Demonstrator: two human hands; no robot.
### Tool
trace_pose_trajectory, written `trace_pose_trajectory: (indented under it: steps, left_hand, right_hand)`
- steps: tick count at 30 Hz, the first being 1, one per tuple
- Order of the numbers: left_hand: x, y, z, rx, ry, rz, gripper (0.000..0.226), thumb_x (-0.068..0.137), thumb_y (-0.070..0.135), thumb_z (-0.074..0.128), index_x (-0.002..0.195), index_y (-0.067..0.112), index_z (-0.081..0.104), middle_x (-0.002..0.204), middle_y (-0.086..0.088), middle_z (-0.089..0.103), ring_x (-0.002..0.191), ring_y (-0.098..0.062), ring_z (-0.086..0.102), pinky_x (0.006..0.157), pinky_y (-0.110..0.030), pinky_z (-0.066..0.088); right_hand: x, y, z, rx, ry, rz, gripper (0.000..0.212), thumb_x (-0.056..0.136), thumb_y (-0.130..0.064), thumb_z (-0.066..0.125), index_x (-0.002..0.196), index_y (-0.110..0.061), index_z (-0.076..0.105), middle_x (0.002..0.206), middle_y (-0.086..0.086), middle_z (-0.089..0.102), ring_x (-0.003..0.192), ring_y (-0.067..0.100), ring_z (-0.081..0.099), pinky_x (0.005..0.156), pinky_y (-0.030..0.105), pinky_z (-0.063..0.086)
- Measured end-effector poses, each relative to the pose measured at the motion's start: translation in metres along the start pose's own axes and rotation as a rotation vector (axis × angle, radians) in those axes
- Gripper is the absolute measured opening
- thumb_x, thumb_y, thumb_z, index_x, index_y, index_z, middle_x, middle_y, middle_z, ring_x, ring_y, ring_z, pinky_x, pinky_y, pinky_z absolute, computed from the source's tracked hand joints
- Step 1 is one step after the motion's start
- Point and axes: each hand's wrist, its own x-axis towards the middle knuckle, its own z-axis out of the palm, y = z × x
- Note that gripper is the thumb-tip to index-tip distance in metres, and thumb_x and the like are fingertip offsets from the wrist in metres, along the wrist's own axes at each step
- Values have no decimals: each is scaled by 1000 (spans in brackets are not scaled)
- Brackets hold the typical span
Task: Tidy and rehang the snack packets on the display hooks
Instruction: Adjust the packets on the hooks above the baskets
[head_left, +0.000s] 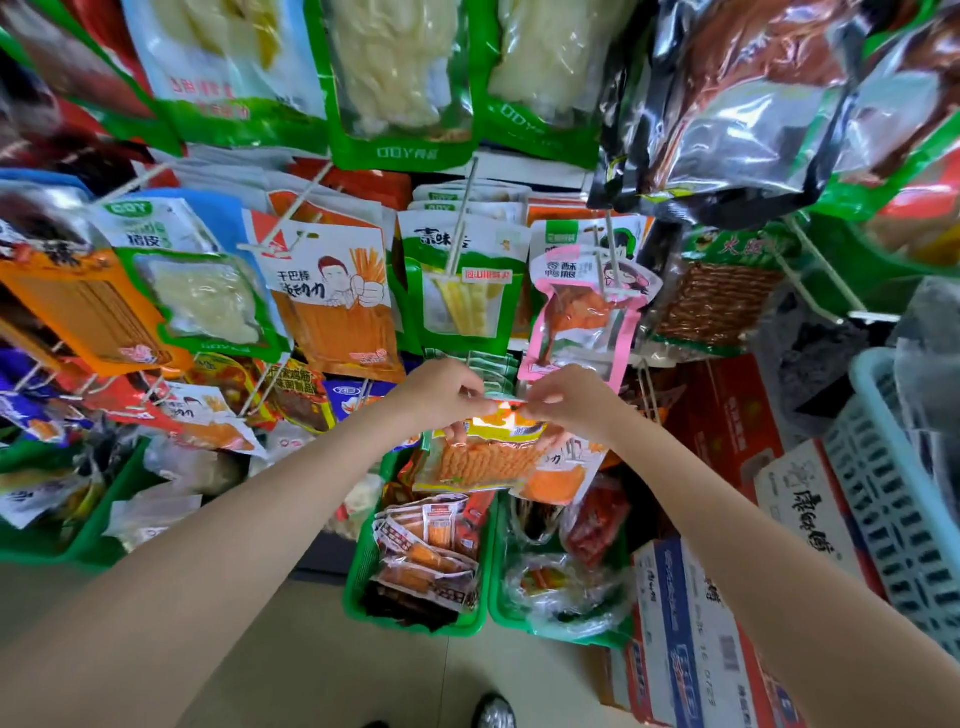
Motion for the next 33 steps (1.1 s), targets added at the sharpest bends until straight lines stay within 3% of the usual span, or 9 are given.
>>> trace_pose_trajectory:
  steps: [4, 10, 12, 17, 22, 24, 27, 29, 33]
  left_hand:
    - [-7, 3, -6, -72, -53, 6, 26, 89, 23, 59, 65, 14, 55, 57, -2, 58, 50, -9, 65, 43, -14, 43]
    - [-25, -11, -26, -52, -119, 36, 26, 89, 22, 58, 66, 15, 52, 64, -8, 61, 61, -17, 69, 46, -16, 45]
    - [-35, -25, -34, -58, -131, 28, 27, 90, 23, 57, 65, 15, 51, 60, -5, 60, 62, -18, 69, 47, -16, 45]
    - [-63, -71, -71, -100, -92, -1, 22, 90, 28, 56, 74, 14, 55, 70, -2, 58, 51, -8, 64, 44, -17, 45]
    - [-95, -133, -116, -28, -162, -2, 27, 90, 28, 56, 63, 23, 53, 56, 1, 53, 44, -5, 62, 41, -17, 42]
    - [-108, -156, -125, 40, -240, -18, 32, 90, 28, 56, 60, 21, 50, 54, 0, 52, 46, -6, 63, 40, -15, 42]
    - [-123, -188, -130, 95, -341, -92, 21, 90, 30, 57, 75, 16, 60, 64, -5, 61, 50, -9, 64, 45, -16, 46]
    - [-127, -208, -131, 116, -389, -117, 26, 89, 30, 57, 96, 6, 65, 82, -16, 67, 51, -7, 65, 49, -18, 49]
    - [-129, -239, -121, 92, -436, -116, 30, 90, 27, 57, 98, -2, 63, 95, -24, 67, 50, -4, 65, 50, -18, 50]
  right_hand:
    - [0, -16, 0, -448, 126, -92, 24, 92, -21, 54, 106, -10, 69, 114, 7, 65, 106, 23, 58, 86, 30, 44]
    - [7, -29, 12, -118, 27, -58, 11, 88, -13, 61, 84, -6, 67, 81, 13, 71, 50, 1, 64, 59, 18, 56]
    - [11, -41, 21, -93, -13, -47, 12, 87, -14, 62, 86, -3, 68, 76, 11, 70, 46, -1, 62, 56, 11, 53]
    - [23, -94, 57, -73, -6, -71, 12, 86, -18, 63, 78, -11, 68, 76, 15, 70, 72, 29, 71, 75, 30, 55]
    - [39, -152, 119, -44, -13, -36, 12, 83, -16, 66, 71, -13, 68, 85, 17, 70, 83, 36, 68, 83, 47, 54]
    - [45, -160, 152, 39, -55, -1, 21, 83, -15, 67, 63, -20, 63, 73, 2, 71, 72, 27, 70, 77, 34, 57]
    - [51, -163, 198, 162, -80, 62, 11, 82, -15, 69, 72, -10, 69, 55, -17, 64, 46, -5, 60, 60, 7, 49]
    - [54, -162, 223, 213, -90, 100, 7, 83, -14, 68, 80, -8, 70, 75, -1, 73, 50, -4, 62, 73, 14, 53]
    - [62, -156, 249, 260, -107, 157, 12, 81, -11, 69, 88, -1, 71, 96, 19, 72, 81, 28, 70, 86, 37, 56]
